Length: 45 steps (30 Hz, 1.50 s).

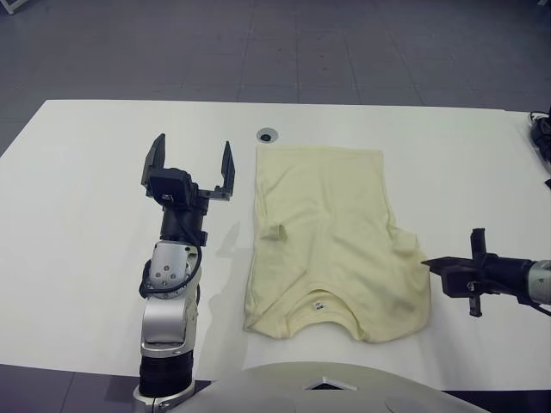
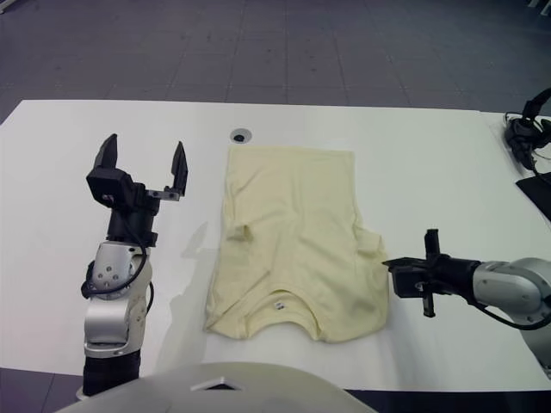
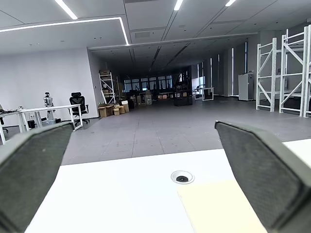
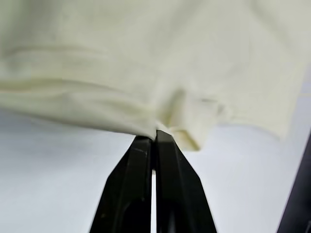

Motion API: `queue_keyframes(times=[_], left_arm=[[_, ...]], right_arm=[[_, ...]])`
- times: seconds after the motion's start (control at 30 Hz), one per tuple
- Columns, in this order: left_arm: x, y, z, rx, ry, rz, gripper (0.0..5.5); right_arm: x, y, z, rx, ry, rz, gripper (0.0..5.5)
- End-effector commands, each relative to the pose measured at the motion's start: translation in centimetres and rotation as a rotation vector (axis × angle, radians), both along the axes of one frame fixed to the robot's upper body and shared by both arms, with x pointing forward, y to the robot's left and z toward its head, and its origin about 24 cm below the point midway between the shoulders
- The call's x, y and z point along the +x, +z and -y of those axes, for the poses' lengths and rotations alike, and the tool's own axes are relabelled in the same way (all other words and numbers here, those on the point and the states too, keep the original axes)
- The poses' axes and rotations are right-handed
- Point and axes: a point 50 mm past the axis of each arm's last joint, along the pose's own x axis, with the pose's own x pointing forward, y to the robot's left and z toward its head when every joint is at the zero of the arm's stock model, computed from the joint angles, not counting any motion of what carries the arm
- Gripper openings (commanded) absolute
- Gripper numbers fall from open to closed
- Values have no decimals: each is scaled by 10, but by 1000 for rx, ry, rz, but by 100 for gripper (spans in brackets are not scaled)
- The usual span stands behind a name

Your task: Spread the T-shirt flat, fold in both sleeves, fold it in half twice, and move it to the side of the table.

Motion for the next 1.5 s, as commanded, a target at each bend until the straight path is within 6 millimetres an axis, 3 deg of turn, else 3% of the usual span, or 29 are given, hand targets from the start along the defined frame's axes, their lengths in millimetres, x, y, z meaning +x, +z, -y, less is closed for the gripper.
queue_keyframes(times=[0.03, 0.13, 0.3, 0.57, 0.7, 0.93, 1.1, 1.27, 1.5], left_arm=[[4, 0, 3, 18, -22, -8, 540], [5, 0, 6, 23, -33, -7, 540], [7, 0, 8, 37, -41, -5, 540], [9, 0, 9, 40, -52, -5, 540], [9, 1, 10, 41, -55, -5, 540], [7, 2, 10, 41, -57, -7, 540], [7, 2, 10, 42, -57, -9, 540], [7, 2, 9, 43, -57, -14, 540], [8, 0, 8, 49, -58, -26, 540]], right_arm=[[7, 21, -20, -27, 104, 88, 1], [12, 28, -34, -38, 175, 122, 1], [10, 18, -57, -42, 300, 68, 1], [16, -21, -74, -100, 383, -55, 1], [18, -29, -79, -84, 379, -69, 1], [15, -24, -80, 15, 288, -119, 109], [20, -10, -71, 162, 167, -73, 193], [20, 4, -46, 395, -35, -80, 272], [3, -15, -15, 544, -231, -204, 380]])
